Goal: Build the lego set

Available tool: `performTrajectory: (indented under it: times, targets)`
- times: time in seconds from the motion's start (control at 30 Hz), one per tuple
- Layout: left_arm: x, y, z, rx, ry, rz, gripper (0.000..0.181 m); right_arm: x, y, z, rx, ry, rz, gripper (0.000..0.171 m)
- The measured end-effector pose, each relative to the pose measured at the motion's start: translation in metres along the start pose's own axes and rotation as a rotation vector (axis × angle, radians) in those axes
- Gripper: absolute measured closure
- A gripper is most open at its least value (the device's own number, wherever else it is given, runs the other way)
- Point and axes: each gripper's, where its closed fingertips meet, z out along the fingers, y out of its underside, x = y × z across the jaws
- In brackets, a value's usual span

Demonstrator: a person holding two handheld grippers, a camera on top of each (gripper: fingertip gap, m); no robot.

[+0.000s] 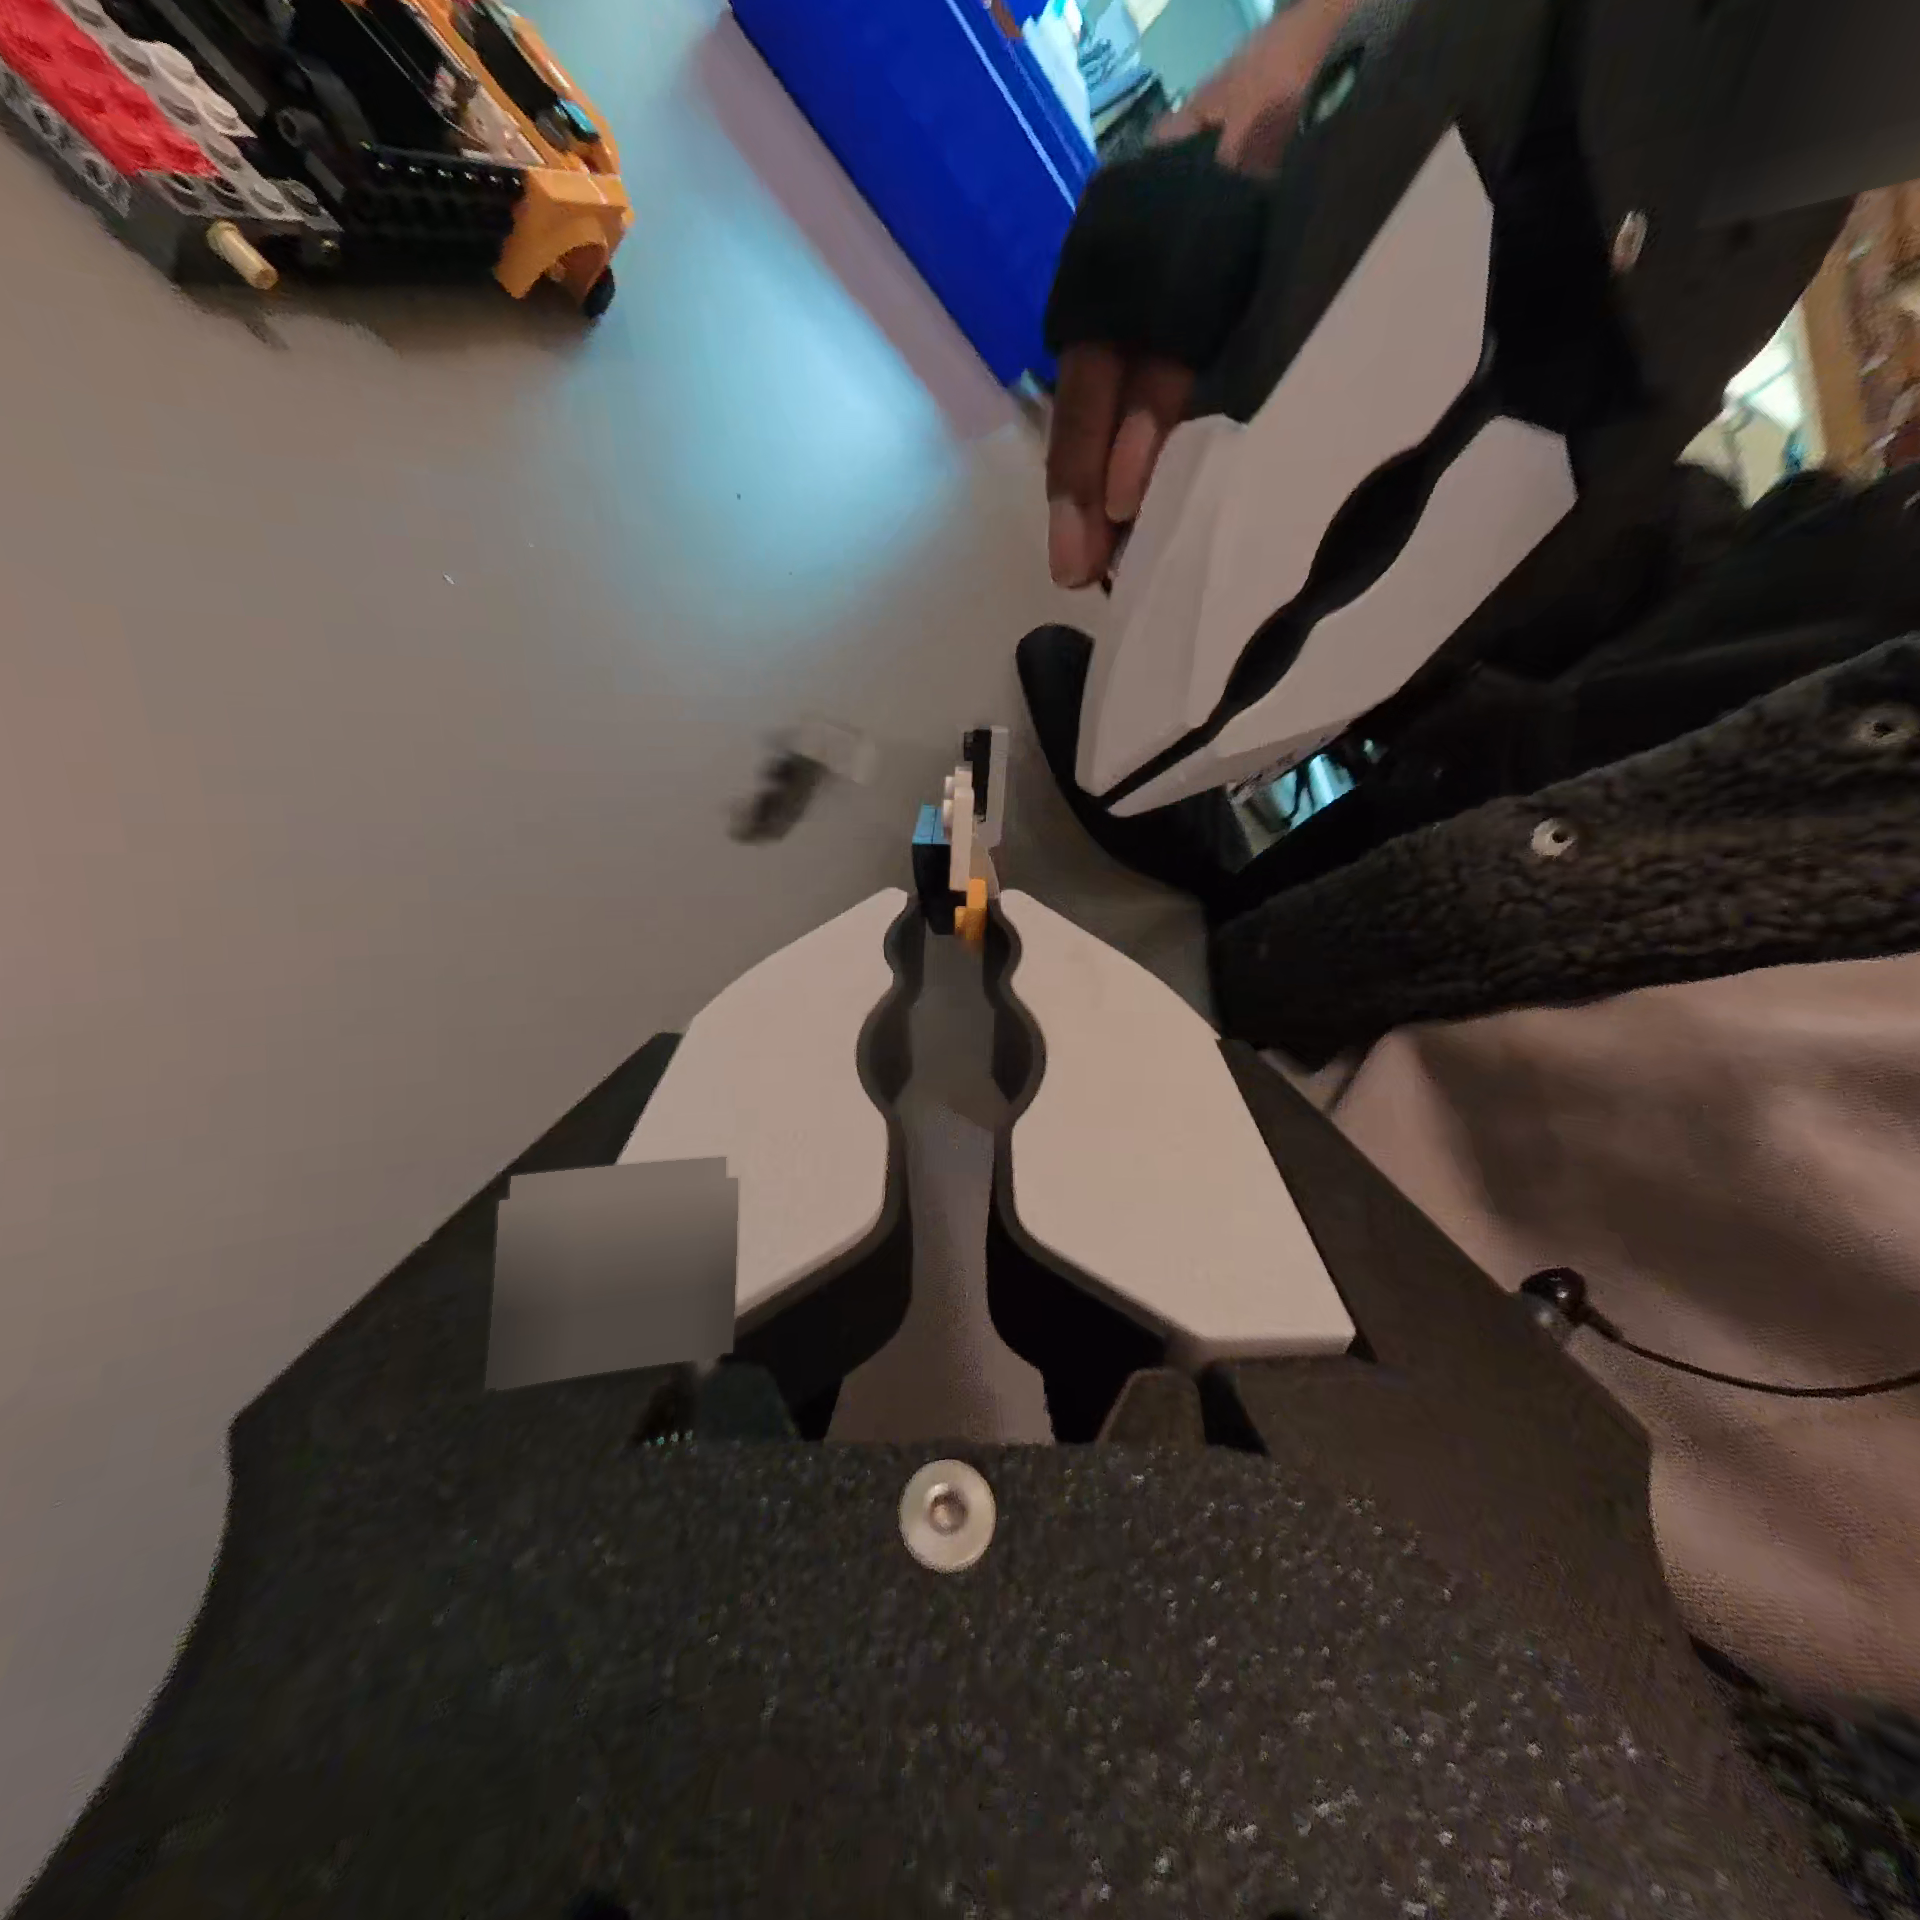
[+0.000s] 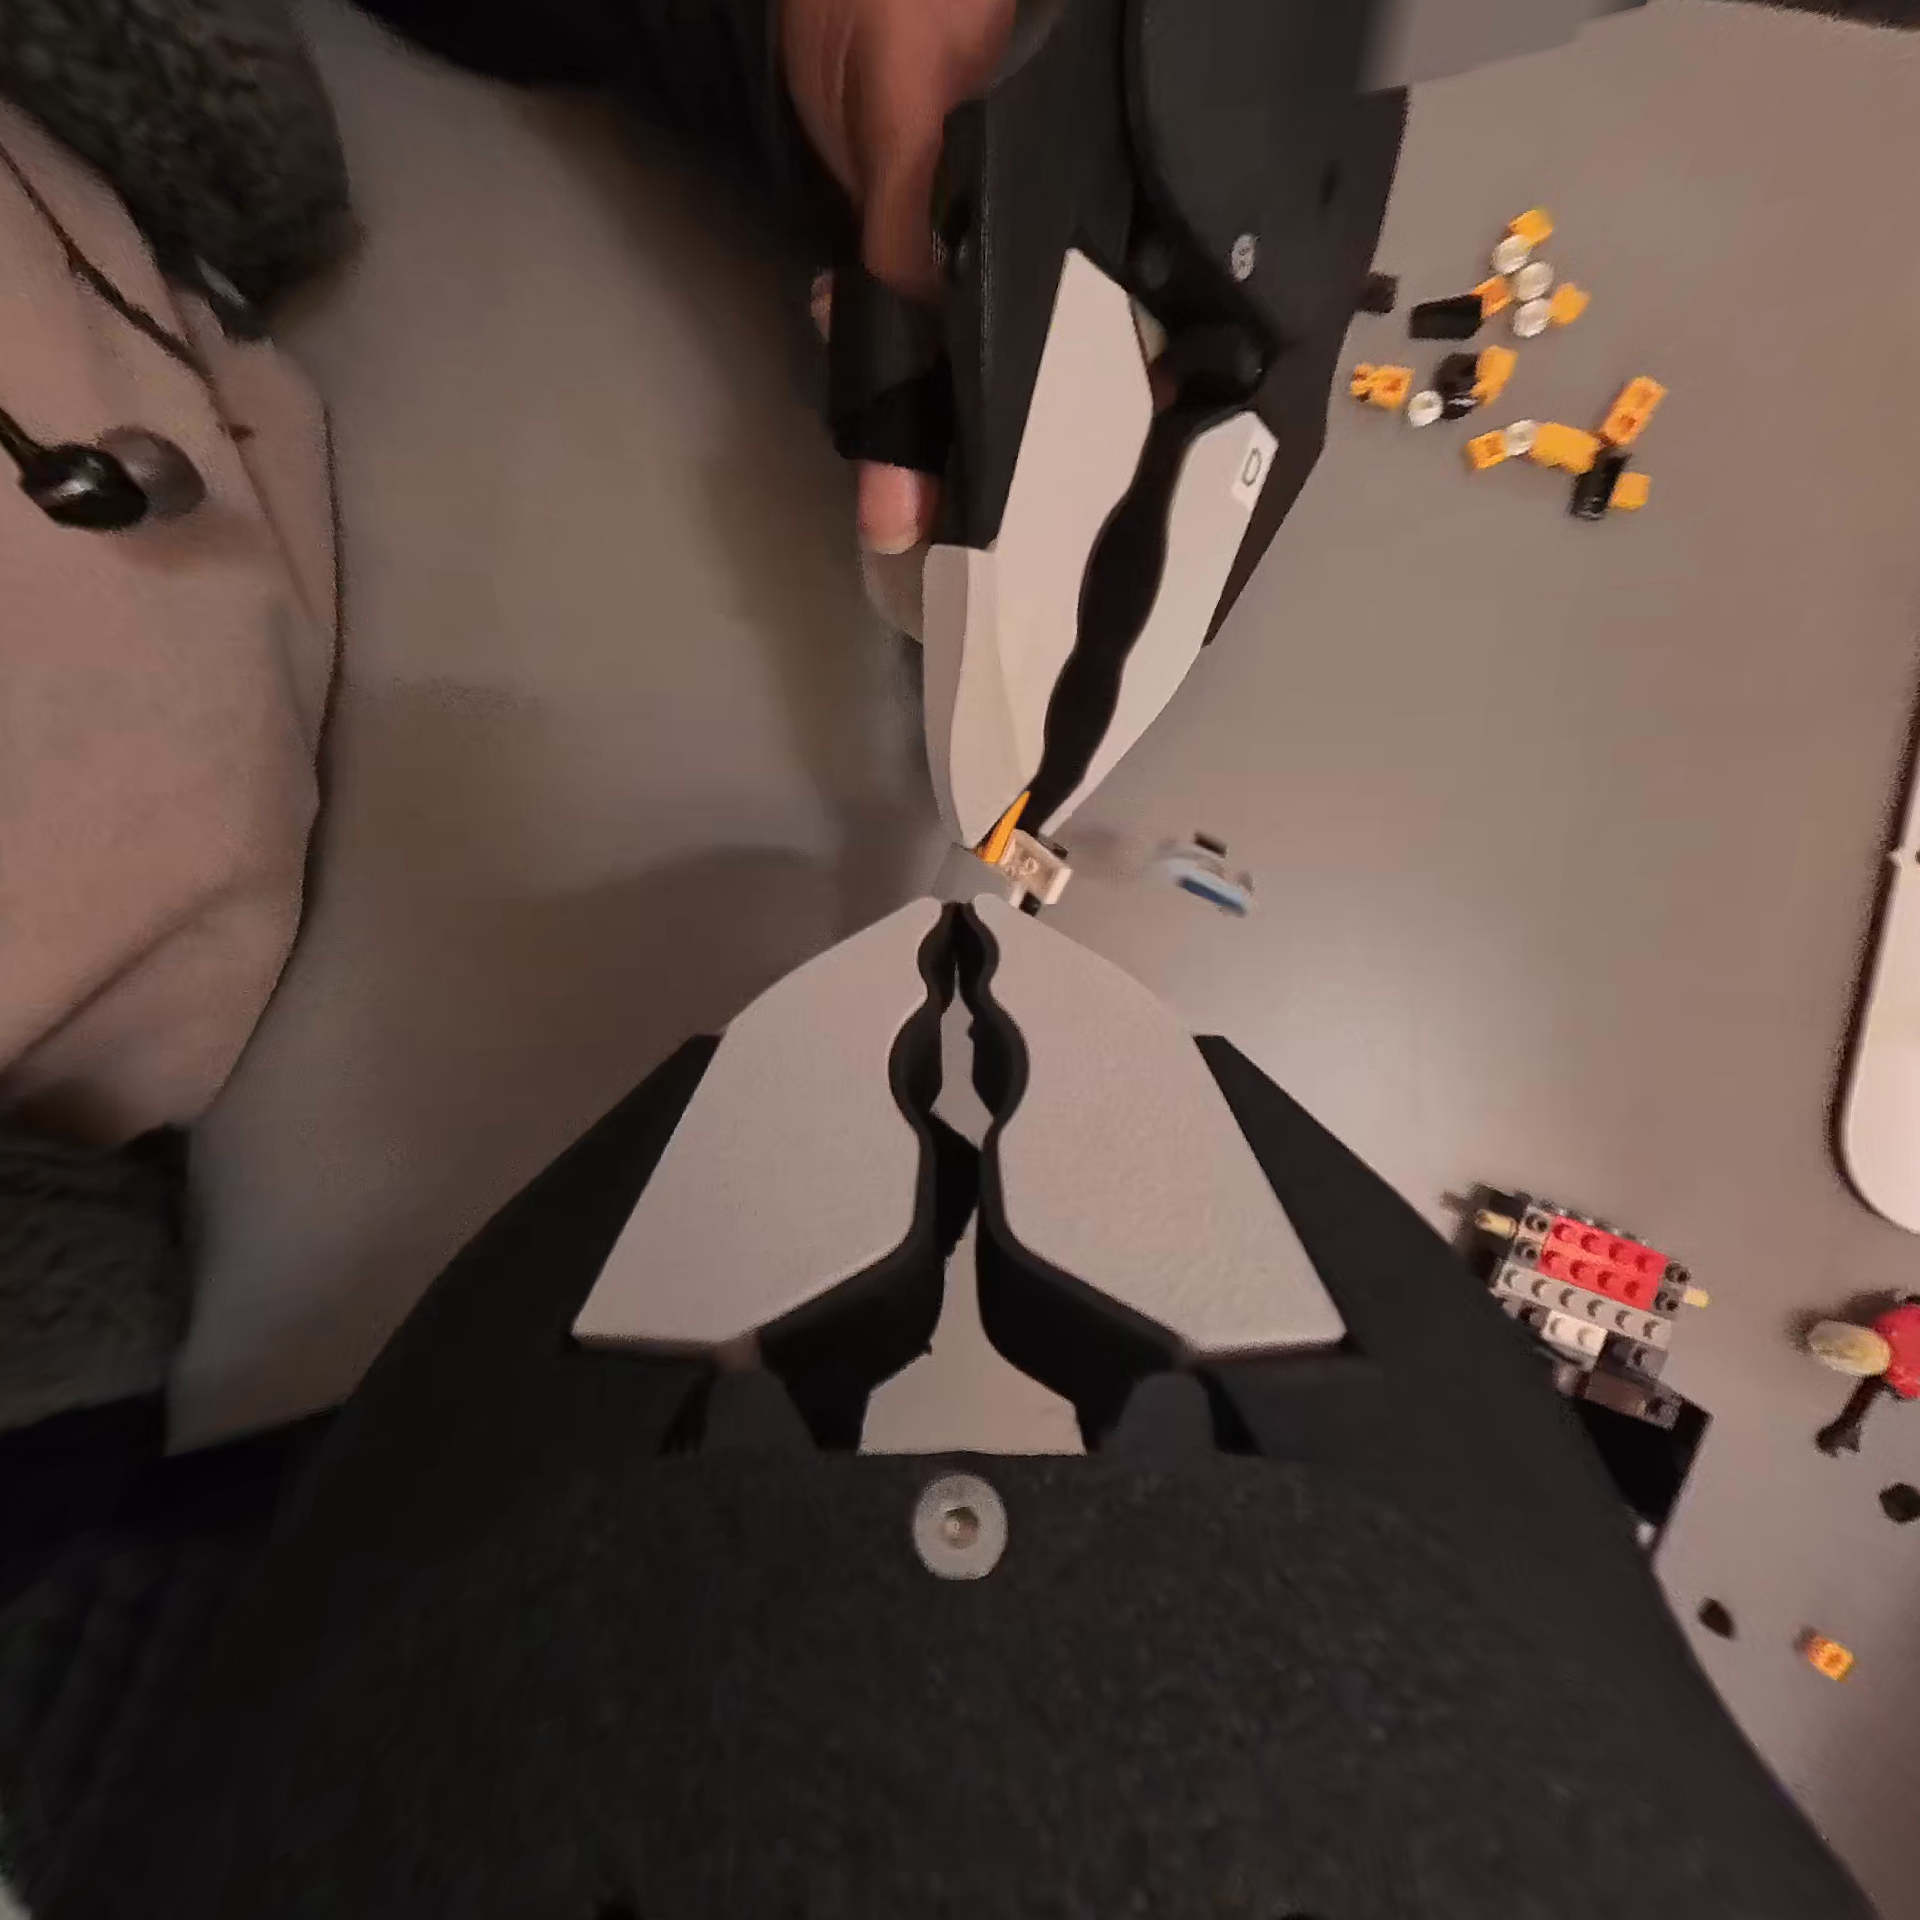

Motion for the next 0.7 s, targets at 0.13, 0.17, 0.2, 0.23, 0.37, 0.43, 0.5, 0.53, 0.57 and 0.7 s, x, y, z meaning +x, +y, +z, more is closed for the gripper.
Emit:
performTrajectory:
  times: [0.13, 0.17, 0.2, 0.23, 0.37, 0.43, 0.5, 0.53, 0.57, 0.7]
  targets:
    - [0.001, 0.004, 0.003, -0.027, -0.013, 0.022, 0.172, 0.003, 0.005, 0.007, -0.089, -0.062, -0.033, 0.171]
    - [0.000, 0.005, 0.002, -0.031, -0.016, 0.018, 0.171, 0.005, 0.004, 0.006, -0.085, -0.065, -0.027, 0.171]
    - [-0.001, 0.006, 0.002, -0.035, -0.022, 0.013, 0.172, 0.011, 0.003, 0.005, -0.067, -0.058, -0.011, 0.171]
    - [-0.004, 0.006, 0.001, -0.037, -0.028, 0.007, 0.172, 0.019, 0.002, 0.003, -0.038, -0.039, 0.015, 0.169]
    - [-0.008, 0.005, -0.001, -0.027, -0.027, -0.025, 0.171, 0.070, 0.015, 0.000, 0.030, 0.126, 0.140, 0.161]
    - [-0.009, 0.005, -0.001, -0.029, -0.030, -0.025, 0.171, 0.093, 0.027, 0.004, 0.043, 0.189, 0.197, 0.157]
    - [-0.010, 0.006, -0.001, -0.030, -0.032, -0.028, 0.171, 0.110, 0.036, 0.011, 0.049, 0.225, 0.231, 0.153]
    - [-0.010, 0.006, -0.001, -0.029, -0.033, -0.032, 0.171, 0.116, 0.039, 0.016, 0.041, 0.236, 0.236, 0.151]
    - [-0.011, 0.006, -0.001, -0.027, -0.033, -0.036, 0.171, 0.121, 0.041, 0.020, 0.035, 0.246, 0.232, 0.151]
    - [-0.013, 0.005, -0.002, -0.020, -0.041, -0.049, 0.171, 0.140, 0.048, 0.035, -0.013, 0.270, 0.219, 0.150]
